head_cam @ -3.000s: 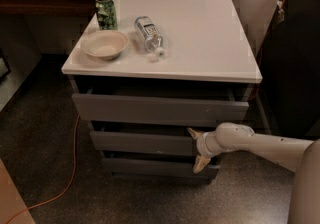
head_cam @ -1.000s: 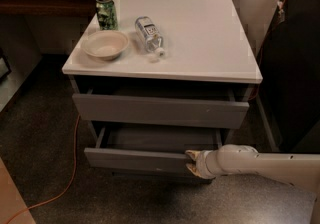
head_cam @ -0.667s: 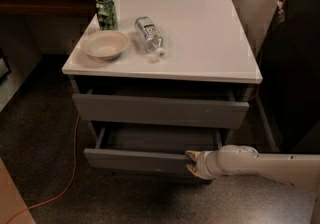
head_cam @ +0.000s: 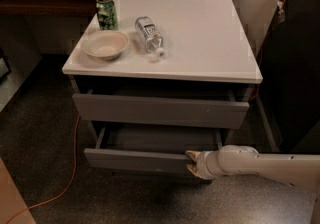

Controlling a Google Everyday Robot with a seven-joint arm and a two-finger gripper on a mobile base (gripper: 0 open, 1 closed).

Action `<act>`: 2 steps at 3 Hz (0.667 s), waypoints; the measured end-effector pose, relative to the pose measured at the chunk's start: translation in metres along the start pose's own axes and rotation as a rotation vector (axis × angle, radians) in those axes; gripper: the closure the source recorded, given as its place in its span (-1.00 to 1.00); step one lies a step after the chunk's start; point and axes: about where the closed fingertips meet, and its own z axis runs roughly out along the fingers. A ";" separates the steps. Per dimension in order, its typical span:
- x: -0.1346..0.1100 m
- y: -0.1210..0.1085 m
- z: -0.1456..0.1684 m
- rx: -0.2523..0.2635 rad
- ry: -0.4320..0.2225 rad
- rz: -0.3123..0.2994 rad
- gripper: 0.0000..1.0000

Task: Open middle drawer

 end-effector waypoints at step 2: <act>0.000 0.000 0.000 0.000 0.000 0.000 1.00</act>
Offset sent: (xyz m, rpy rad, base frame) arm -0.0738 0.0246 -0.0389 -0.0008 0.0047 -0.2337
